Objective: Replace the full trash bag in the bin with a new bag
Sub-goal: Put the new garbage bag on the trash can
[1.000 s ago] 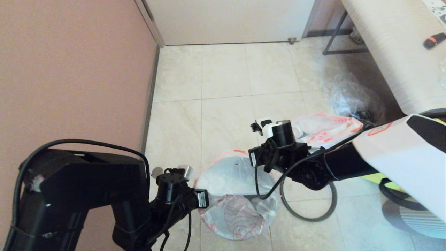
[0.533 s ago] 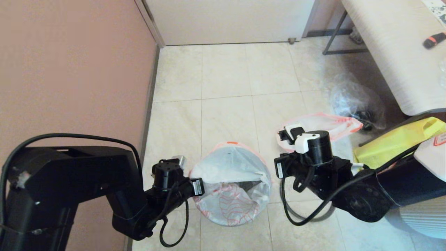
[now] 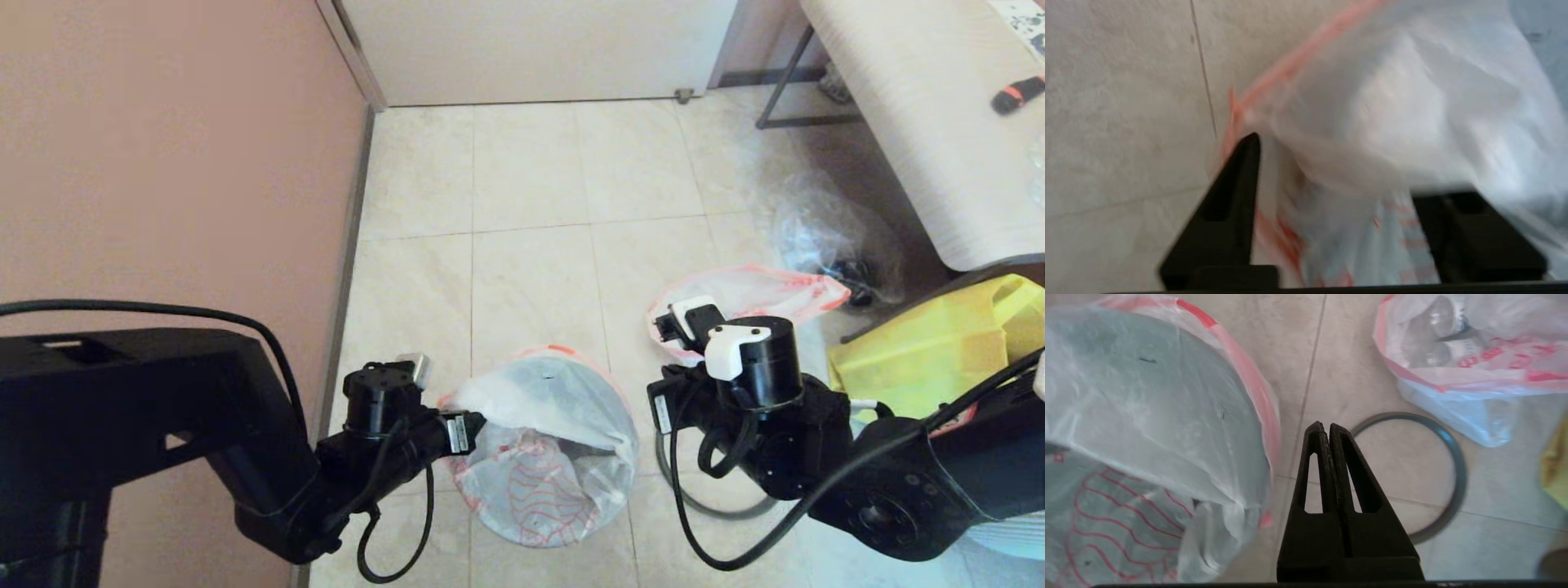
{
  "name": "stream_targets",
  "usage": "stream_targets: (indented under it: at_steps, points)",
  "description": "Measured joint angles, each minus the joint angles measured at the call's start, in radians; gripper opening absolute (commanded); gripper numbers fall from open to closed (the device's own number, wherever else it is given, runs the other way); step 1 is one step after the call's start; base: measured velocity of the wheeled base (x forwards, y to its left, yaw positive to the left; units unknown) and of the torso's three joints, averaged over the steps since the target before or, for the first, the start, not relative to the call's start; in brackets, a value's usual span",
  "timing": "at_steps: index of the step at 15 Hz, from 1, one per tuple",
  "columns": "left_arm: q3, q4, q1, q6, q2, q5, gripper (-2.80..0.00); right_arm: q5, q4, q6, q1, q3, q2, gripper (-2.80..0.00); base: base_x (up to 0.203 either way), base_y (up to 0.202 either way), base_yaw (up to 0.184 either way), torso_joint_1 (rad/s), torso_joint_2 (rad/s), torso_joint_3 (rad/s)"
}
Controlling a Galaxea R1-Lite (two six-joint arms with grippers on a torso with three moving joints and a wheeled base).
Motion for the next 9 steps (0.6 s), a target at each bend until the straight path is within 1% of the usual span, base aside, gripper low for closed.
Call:
stream_targets:
  at_steps: [3,6,8,9]
  points:
    - [0.01,0.043,0.002,0.0,-0.054,0.002,0.0,-0.008,0.001,-0.033,0.012,0.041,-0.023,-2.8,0.0,0.0,0.0,0.0,0.0,0.0]
    - [0.015,0.088,0.008,0.002,-0.11,0.001,0.0,-0.013,-0.001,-0.034,0.022,0.063,-0.03,-2.8,0.0,0.0,0.0,0.0,0.0,0.0]
    - [0.012,0.148,0.011,0.002,-0.178,-0.004,0.0,-0.014,-0.002,-0.033,0.026,0.07,-0.029,-2.8,0.0,0.0,0.0,0.0,0.0,0.0]
    - [0.009,0.174,0.014,0.002,-0.211,-0.005,-2.8,-0.014,-0.003,-0.031,0.03,0.07,-0.027,-2.8,0.0,0.0,0.0,0.0,0.0,0.0]
